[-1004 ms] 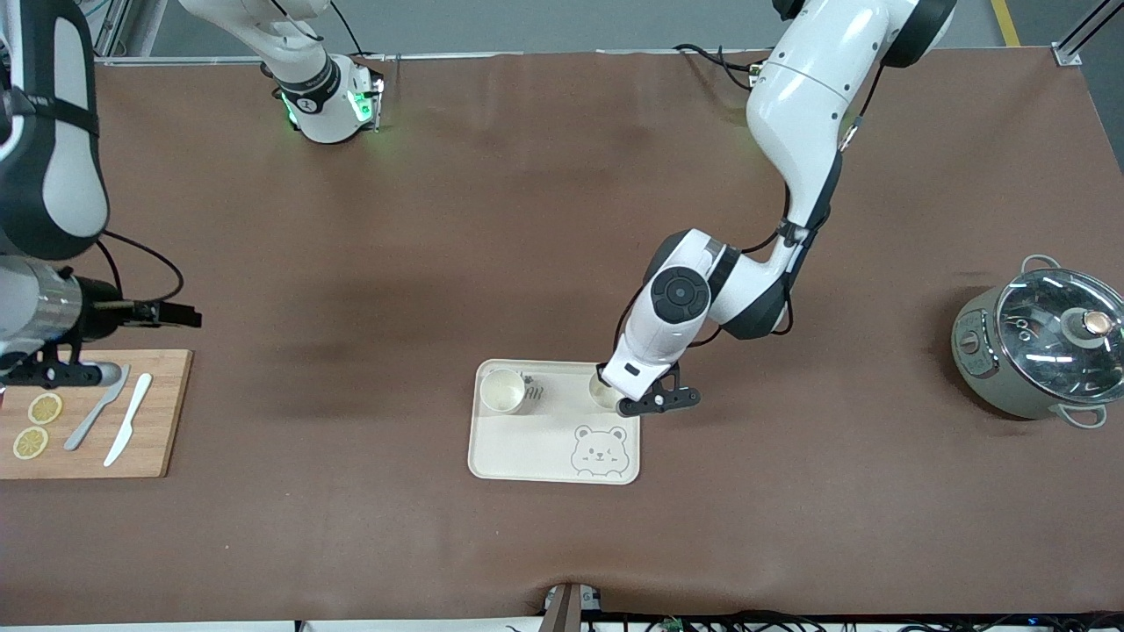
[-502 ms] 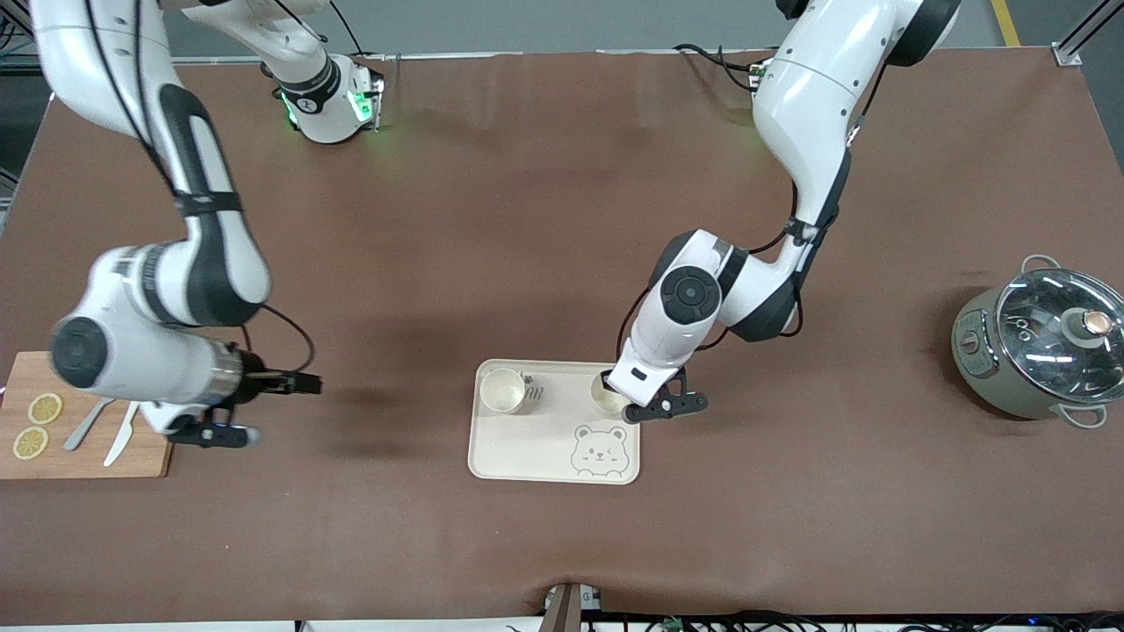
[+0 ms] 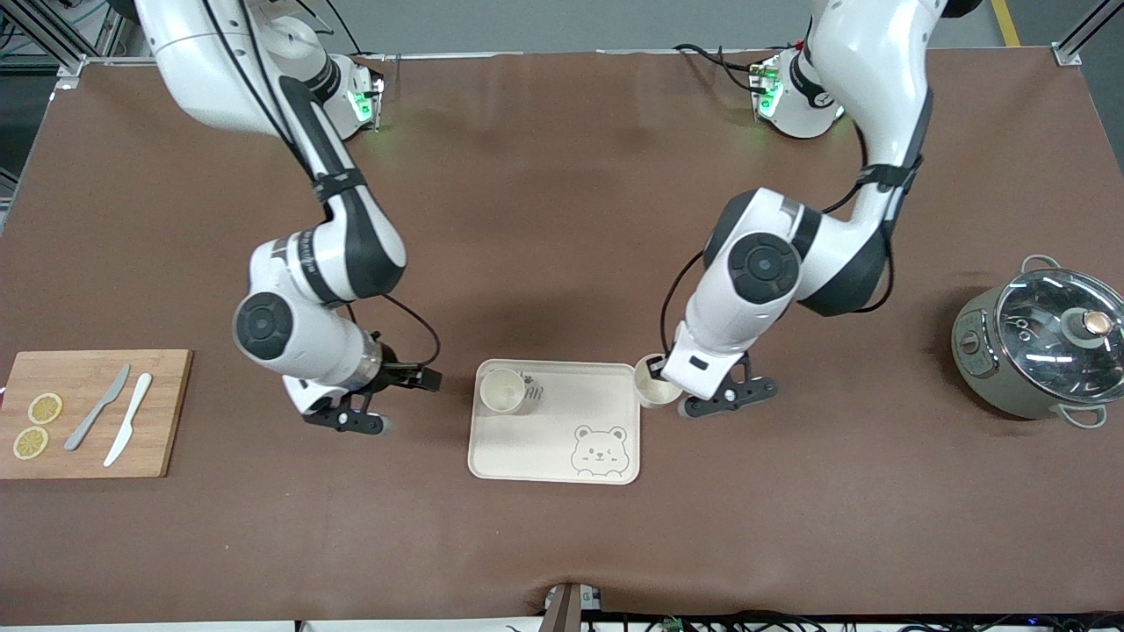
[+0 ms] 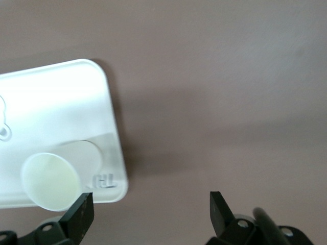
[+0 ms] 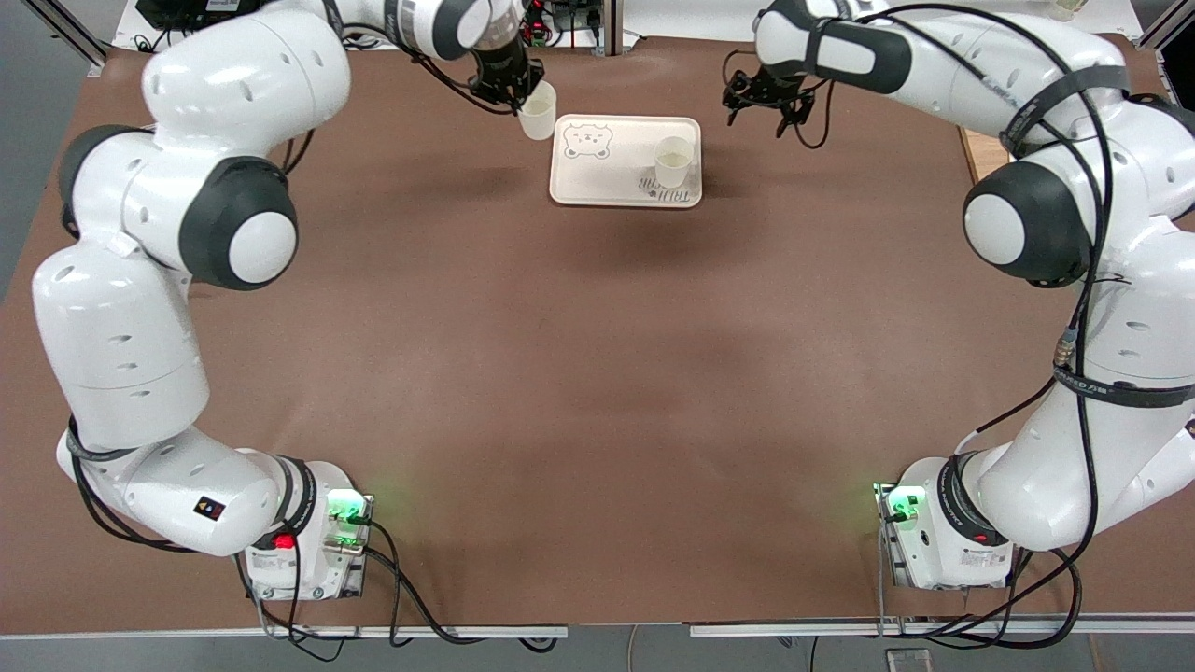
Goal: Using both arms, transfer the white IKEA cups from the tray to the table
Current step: 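Reach the right gripper to the other white cup and grasp it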
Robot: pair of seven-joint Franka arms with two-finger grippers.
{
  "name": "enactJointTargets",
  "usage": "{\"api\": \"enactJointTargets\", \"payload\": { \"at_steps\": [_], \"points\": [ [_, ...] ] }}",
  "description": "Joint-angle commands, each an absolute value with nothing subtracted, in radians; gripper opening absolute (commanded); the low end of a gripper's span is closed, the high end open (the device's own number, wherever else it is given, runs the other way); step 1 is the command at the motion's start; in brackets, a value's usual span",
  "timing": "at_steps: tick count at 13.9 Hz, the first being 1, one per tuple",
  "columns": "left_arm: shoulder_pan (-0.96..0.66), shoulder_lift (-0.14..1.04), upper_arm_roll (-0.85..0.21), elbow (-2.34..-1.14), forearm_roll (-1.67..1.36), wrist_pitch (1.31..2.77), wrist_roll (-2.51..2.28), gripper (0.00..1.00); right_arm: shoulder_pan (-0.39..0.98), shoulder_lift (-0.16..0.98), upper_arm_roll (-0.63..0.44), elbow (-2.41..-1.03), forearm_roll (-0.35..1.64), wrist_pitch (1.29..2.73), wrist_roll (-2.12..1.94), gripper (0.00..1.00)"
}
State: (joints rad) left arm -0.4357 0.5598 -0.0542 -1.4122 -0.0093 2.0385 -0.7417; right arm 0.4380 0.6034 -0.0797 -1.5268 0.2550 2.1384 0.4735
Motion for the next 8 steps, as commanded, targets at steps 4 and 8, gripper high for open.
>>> {"api": "enactJointTargets", "payload": {
  "at_steps": [4, 8],
  "points": [
    [-0.37, 0.457, -0.049, -1.526, -0.006, 1.833, -0.735, 0.0, 0.555, 0.698, -0.091, -1.482, 0.276, 2.266, 0.728, 1.0],
    [-0.301, 0.391, -0.052, -1.66, 0.005, 1.845, -0.726, 0.0, 0.58, 0.727, -0.091, -1.476, 0.278, 2.295, 0.775, 0.63]
  ]
}}
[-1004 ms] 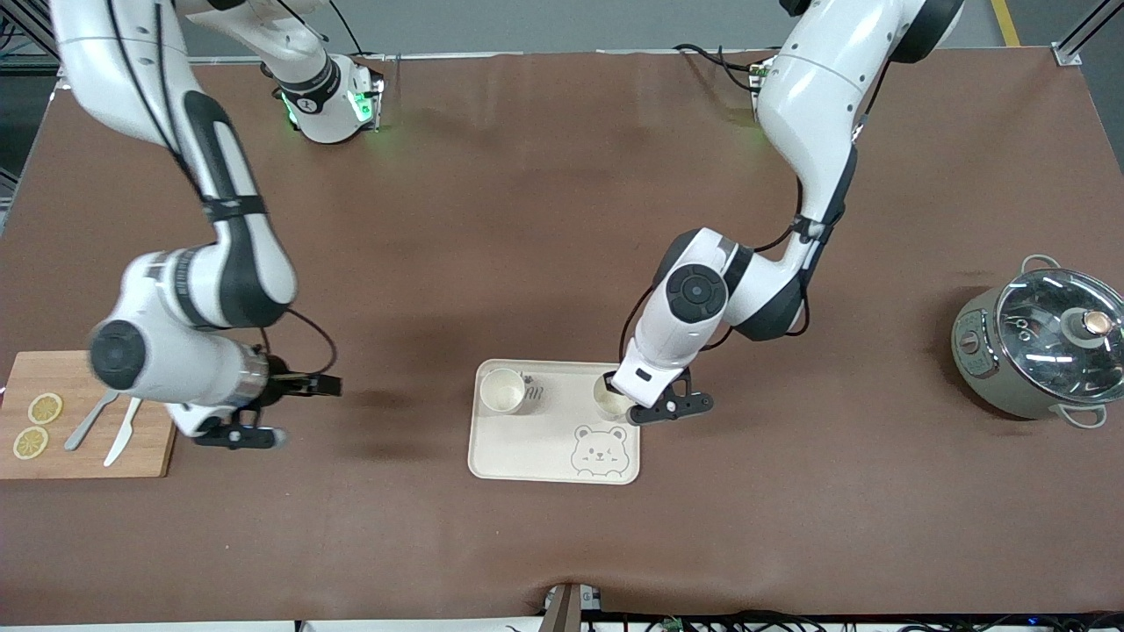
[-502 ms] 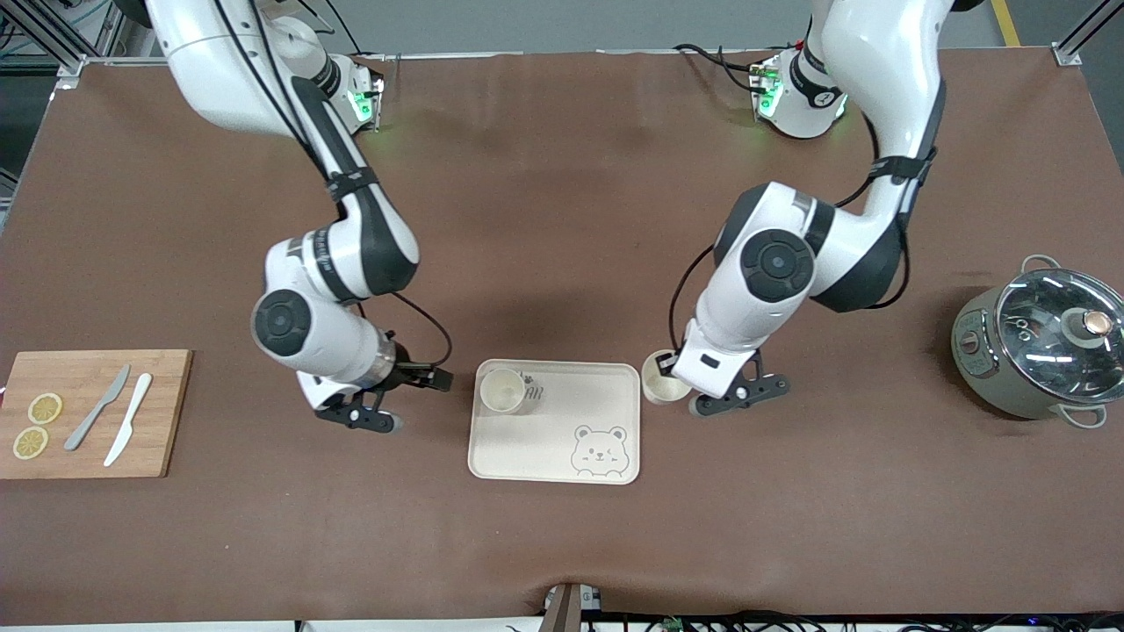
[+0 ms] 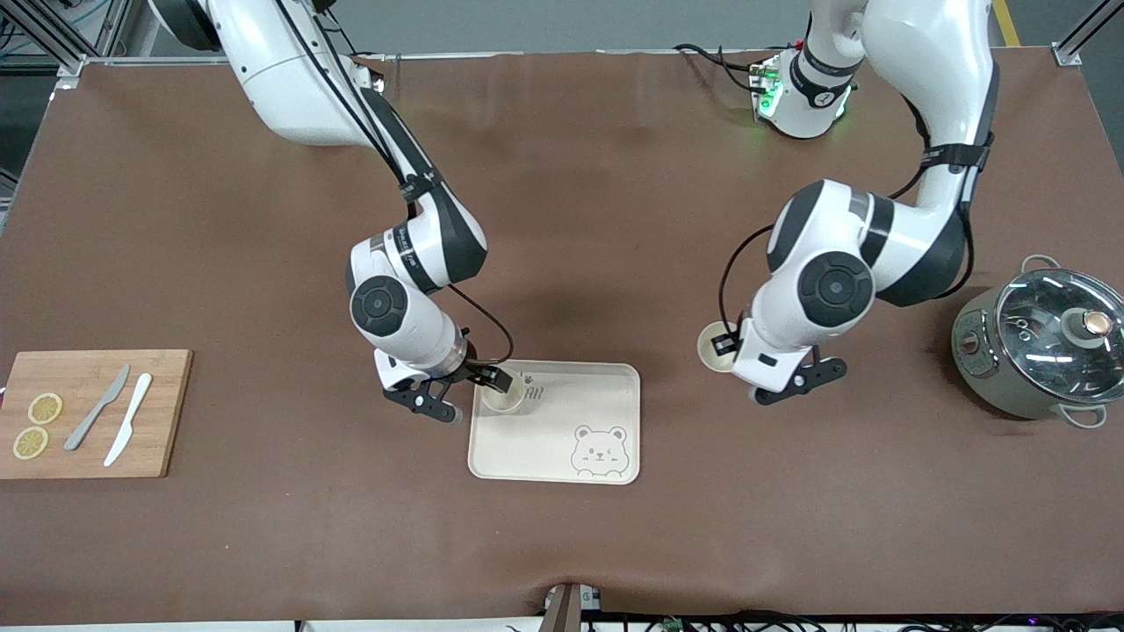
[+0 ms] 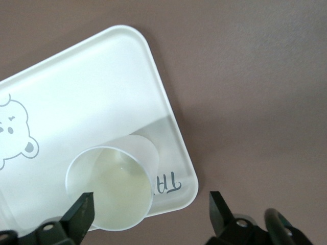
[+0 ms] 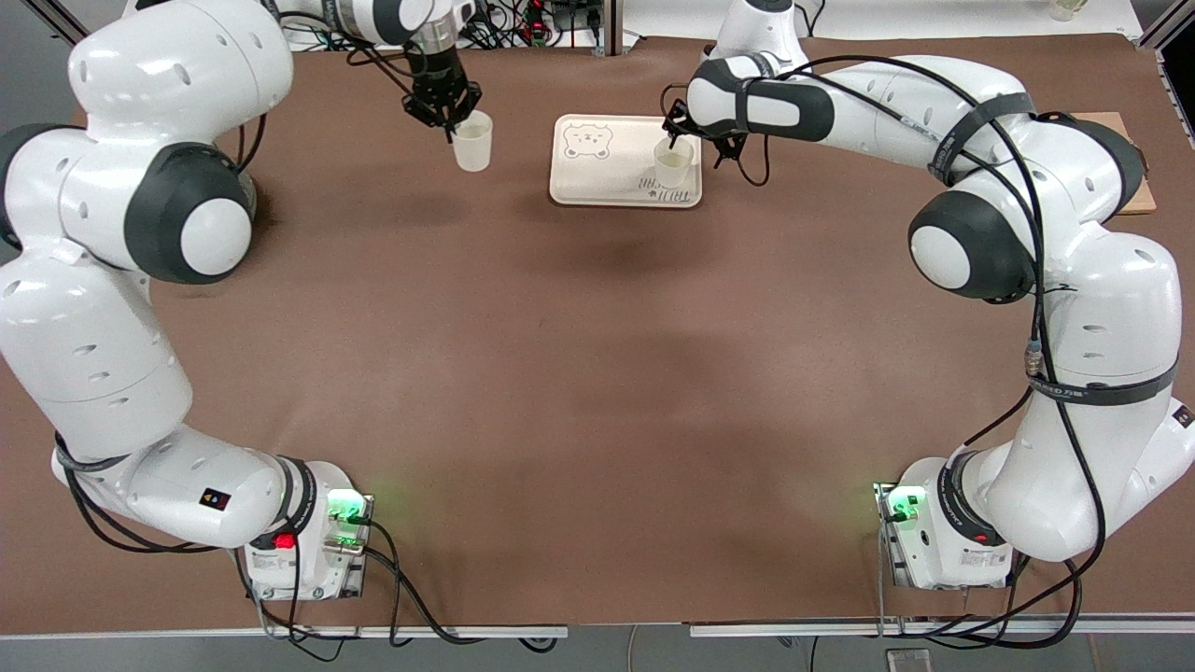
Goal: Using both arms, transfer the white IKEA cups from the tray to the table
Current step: 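Lift both cups off the tray with the left and right grippers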
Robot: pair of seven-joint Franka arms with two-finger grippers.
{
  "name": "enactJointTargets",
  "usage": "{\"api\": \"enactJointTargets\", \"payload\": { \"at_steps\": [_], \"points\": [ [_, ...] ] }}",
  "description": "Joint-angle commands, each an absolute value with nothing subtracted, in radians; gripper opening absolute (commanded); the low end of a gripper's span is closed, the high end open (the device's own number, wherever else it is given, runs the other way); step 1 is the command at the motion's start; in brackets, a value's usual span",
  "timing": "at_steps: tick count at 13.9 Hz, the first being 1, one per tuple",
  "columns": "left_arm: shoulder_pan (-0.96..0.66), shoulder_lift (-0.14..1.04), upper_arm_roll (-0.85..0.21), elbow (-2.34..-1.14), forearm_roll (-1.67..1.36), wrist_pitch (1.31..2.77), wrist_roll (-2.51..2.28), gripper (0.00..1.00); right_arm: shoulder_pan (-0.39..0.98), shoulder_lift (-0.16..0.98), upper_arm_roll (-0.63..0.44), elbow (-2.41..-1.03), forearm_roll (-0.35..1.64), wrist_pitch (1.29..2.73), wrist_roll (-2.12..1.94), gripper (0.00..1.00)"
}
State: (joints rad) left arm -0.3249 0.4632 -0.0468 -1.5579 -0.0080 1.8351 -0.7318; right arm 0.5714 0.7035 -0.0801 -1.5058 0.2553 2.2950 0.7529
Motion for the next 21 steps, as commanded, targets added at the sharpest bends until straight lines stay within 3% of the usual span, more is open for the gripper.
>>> {"api": "enactJointTargets", "payload": {
  "at_steps": [1, 3, 7, 12, 16, 21],
  "points": [
    [-0.287, 0.379, -0.052, -1.68, 0.005, 1.845, -0.726, 0.0, 0.583, 0.732, -0.092, -1.476, 0.275, 2.295, 0.775, 0.45],
    [-0.232, 0.353, -0.058, -1.732, 0.005, 1.859, -0.718, 0.0, 0.584, 0.732, -0.092, -1.477, 0.273, 2.293, 0.772, 0.0],
    [-0.18, 0.301, -0.058, -1.865, 0.005, 1.943, -0.681, 0.0, 0.584, 0.729, -0.092, -1.476, 0.271, 2.286, 0.767, 0.0],
    [-0.056, 0.298, -0.058, -1.934, 0.002, 2.014, -0.6, 0.0, 0.569, 0.707, -0.092, -1.418, 0.279, 2.272, 0.765, 0.0],
    [0.066, 0.308, -0.06, -1.956, -0.003, 2.028, -0.369, 0.0, 0.476, 0.629, -0.104, -1.367, 0.267, 2.015, 0.691, 0.0],
    [0.113, 0.316, -0.063, -2.034, -0.037, 2.166, -0.25, 0.0, 0.376, 0.496, -0.127, -1.624, 0.081, 2.026, 0.444, 0.0]
  ]
}}
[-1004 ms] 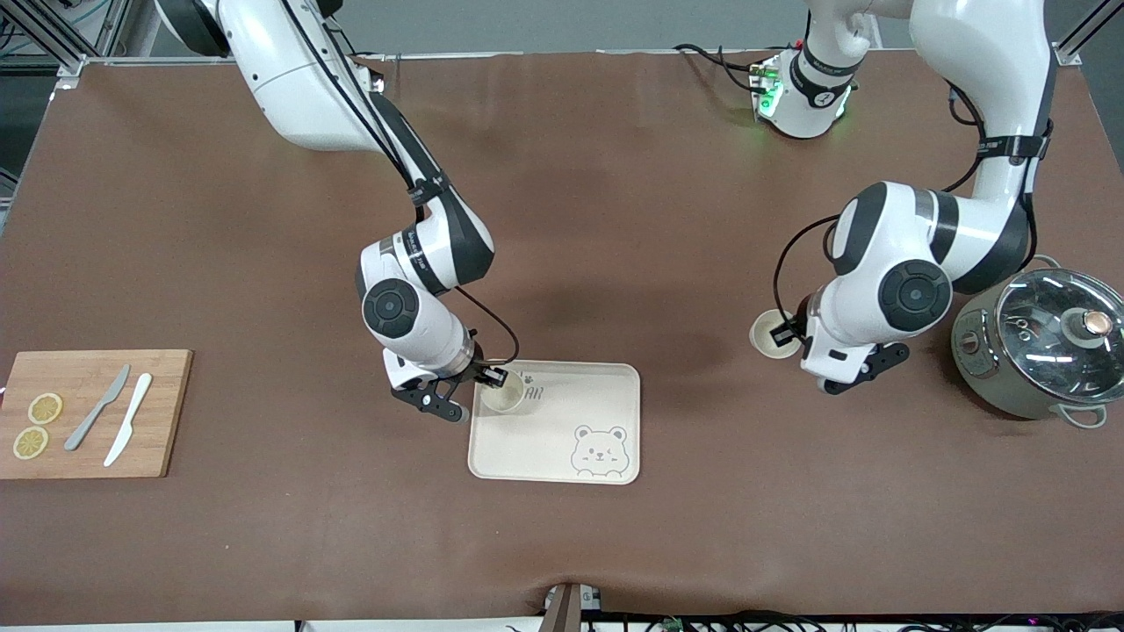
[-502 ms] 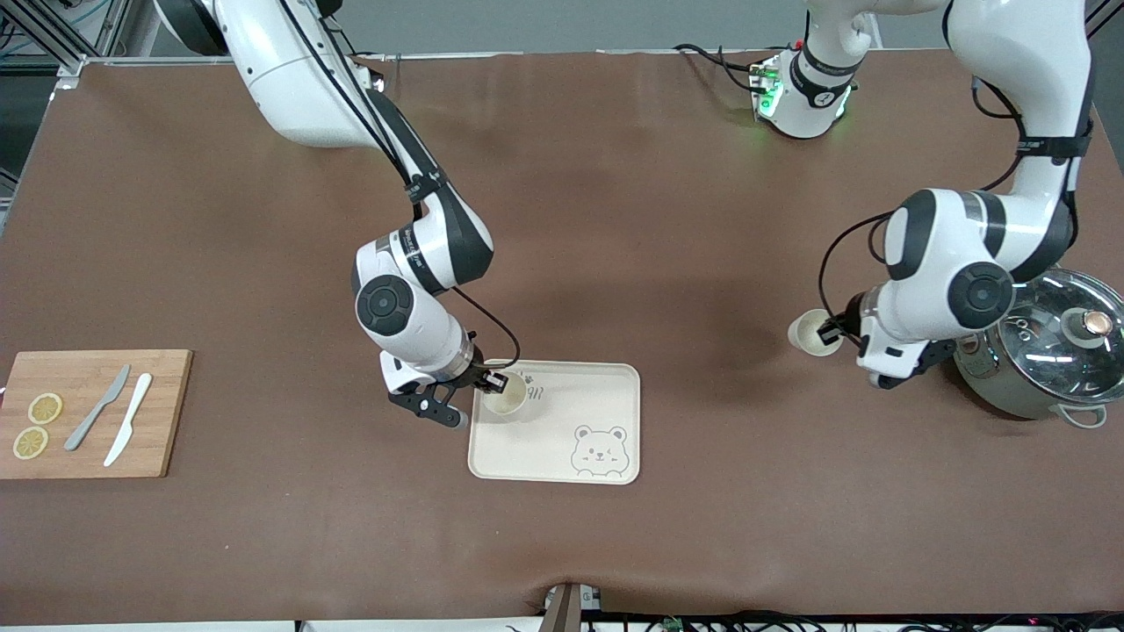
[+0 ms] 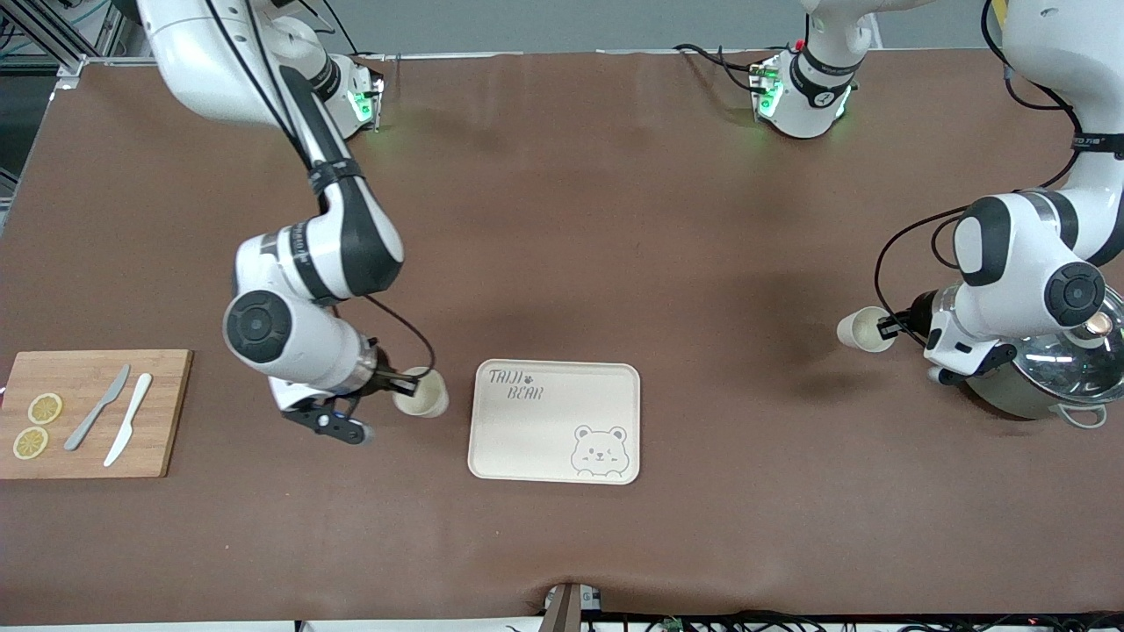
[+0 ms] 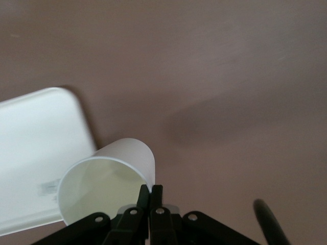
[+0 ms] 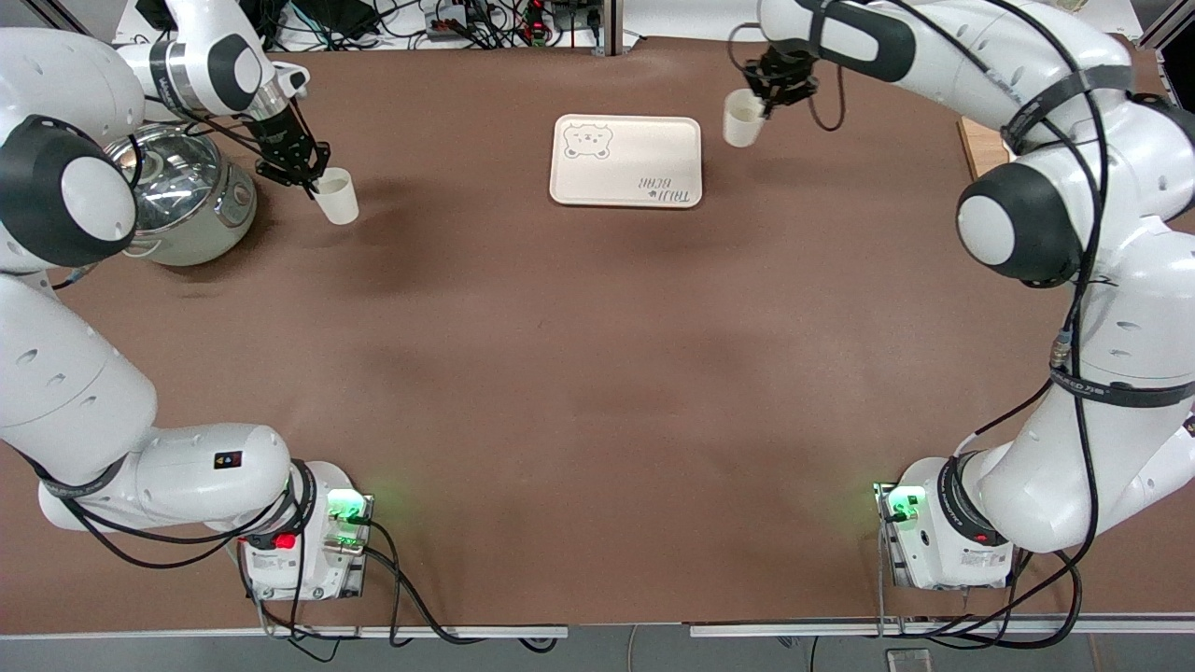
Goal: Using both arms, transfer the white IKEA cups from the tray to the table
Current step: 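Carry the cups away from the tray and lower them onto the table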
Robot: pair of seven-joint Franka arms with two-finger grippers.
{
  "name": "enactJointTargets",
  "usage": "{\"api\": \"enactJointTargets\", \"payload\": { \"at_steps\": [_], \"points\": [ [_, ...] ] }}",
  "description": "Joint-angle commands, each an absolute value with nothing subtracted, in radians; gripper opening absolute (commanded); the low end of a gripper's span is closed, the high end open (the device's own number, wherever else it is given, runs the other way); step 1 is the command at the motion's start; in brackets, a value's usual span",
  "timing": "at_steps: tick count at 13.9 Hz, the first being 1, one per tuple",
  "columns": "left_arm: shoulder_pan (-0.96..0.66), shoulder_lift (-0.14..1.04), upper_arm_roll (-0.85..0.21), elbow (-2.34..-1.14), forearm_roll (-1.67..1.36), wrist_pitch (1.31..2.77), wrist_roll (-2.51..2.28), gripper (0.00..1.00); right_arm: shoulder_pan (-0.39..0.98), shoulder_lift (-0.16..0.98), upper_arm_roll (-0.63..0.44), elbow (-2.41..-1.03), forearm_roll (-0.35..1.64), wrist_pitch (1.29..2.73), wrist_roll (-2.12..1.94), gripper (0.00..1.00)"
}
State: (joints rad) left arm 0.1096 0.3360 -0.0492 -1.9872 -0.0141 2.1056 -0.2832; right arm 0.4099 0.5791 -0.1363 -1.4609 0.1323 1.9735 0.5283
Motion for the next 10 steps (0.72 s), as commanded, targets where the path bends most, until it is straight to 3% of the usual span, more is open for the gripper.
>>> {"api": "enactJointTargets", "payload": {
  "at_steps": [1, 6, 10],
  "points": [
    [0.114, 0.318, -0.063, -2.058, -0.038, 2.219, -0.218, 0.0, 0.35, 0.462, -0.129, -1.697, 0.077, 2.063, 0.401, 0.0],
    [0.11, 0.334, -0.104, -2.108, -0.037, 2.356, -0.17, 0.0, 0.195, 0.339, -0.129, -1.948, 0.074, 2.181, 0.086, 0.0],
    [0.106, 0.35, -0.126, -2.106, -0.037, 2.393, -0.138, 0.0, 0.036, 0.34, -0.127, -1.999, 0.074, 2.223, -0.165, 0.0]
  ]
}}
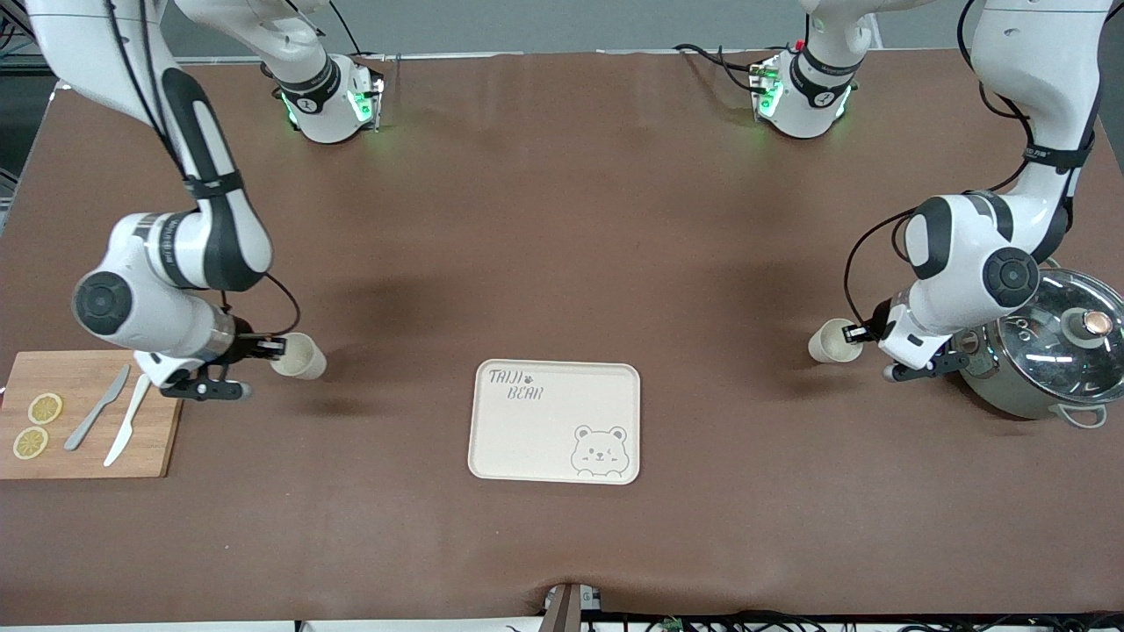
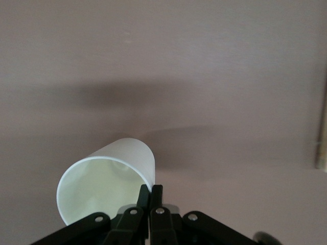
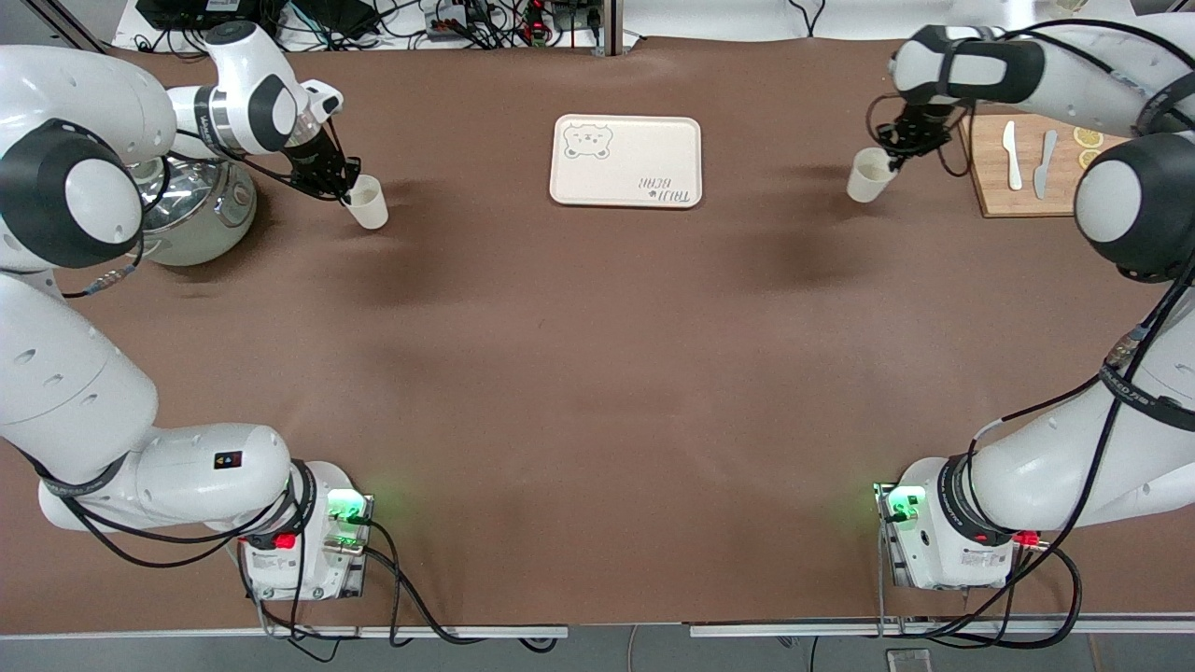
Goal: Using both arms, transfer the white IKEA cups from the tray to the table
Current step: 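Carry the cups away from the tray and lower them onto the table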
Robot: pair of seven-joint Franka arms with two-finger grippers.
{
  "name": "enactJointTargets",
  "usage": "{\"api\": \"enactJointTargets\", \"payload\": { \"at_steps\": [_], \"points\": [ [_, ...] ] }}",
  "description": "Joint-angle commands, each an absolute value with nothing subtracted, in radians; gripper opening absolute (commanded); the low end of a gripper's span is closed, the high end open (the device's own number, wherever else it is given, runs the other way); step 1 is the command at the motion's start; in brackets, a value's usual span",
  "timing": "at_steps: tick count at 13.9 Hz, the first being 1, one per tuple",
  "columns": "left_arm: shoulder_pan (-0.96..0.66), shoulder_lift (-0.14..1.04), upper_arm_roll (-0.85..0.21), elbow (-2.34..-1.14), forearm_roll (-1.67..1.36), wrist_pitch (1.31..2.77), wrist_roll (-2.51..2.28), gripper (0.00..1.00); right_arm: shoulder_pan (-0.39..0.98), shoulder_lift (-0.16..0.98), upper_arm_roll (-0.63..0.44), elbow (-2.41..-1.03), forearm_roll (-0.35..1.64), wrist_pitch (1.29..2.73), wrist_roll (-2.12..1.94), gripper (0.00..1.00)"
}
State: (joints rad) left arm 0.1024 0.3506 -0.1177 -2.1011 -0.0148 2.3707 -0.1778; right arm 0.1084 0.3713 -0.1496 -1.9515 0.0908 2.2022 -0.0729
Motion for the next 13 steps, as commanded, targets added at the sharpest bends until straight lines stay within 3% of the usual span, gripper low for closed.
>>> {"api": "enactJointTargets", "payload": {
  "at_steps": [1, 5, 6, 8, 10, 12, 13],
  "points": [
    [0.104, 0.354, -0.126, -2.103, -0.035, 2.395, -0.137, 0.0, 0.02, 0.341, -0.127, -2.009, 0.074, 2.226, -0.195, 0.0],
    [0.1, 0.4, -0.14, -2.065, -0.037, 2.408, -0.13, 0.02, -0.021, 0.342, -0.127, -2.048, 0.075, 2.256, -0.27, 0.0],
    [0.1, 0.406, -0.14, -2.053, -0.037, 2.408, -0.13, 0.24, -0.028, 0.344, -0.127, -2.046, 0.077, 2.258, -0.287, 0.0],
    [0.101, 0.41, -0.141, -2.051, -0.037, 2.408, -0.132, 1.0, -0.025, 0.345, -0.127, -2.046, 0.077, 2.261, -0.288, 0.0],
    [0.106, 0.399, -0.161, -2.051, -0.038, 2.408, -0.146, 1.0, -0.026, 0.353, -0.127, -2.046, 0.075, 2.267, -0.29, 0.0],
    [0.107, 0.377, -0.166, -2.051, -0.04, 2.398, -0.15, 1.0, -0.026, 0.362, -0.127, -2.045, 0.077, 2.275, -0.29, 0.09],
    [0.106, 0.364, -0.166, -2.051, -0.04, 2.39, -0.159, 1.0, -0.026, 0.364, -0.127, -2.043, 0.075, 2.275, -0.29, 0.19]
  ]
}}
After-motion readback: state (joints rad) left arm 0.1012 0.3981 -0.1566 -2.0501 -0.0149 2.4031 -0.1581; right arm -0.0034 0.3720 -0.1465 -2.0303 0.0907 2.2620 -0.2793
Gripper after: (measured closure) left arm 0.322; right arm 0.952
